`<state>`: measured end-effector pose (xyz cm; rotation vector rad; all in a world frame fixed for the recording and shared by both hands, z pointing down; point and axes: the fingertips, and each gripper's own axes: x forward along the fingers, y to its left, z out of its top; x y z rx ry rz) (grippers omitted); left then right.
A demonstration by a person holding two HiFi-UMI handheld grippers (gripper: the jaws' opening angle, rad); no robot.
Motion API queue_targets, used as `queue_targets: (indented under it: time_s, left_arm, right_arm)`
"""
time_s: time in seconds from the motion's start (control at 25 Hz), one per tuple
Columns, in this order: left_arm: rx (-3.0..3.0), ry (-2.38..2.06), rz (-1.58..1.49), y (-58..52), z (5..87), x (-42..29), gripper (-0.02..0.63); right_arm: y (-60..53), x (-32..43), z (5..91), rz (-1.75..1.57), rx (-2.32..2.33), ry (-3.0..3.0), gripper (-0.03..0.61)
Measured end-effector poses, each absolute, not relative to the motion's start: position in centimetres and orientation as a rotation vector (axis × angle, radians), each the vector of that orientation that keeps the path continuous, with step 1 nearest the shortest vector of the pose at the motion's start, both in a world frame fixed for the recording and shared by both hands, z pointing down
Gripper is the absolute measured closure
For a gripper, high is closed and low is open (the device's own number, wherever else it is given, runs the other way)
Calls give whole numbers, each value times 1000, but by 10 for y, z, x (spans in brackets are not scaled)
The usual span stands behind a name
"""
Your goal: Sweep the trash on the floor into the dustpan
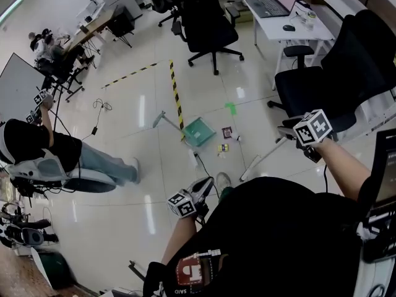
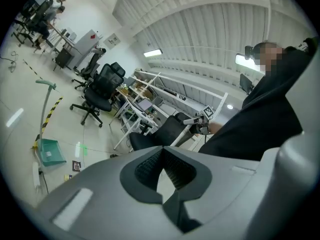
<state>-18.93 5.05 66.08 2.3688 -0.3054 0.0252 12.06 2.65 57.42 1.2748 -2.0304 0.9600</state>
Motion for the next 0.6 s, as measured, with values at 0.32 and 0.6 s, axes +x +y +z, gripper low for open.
queue_targets:
  time_s: [0.32,0.6]
  left_arm:
    - [2366,-175,56,-100,644,-233,614]
    - [2323,-257,66,-141,641,-260,614]
  right_arm:
    - [-120,90,563,997,1379,-1916,448]
    - [-231,71,559,932,1317,-1951,448]
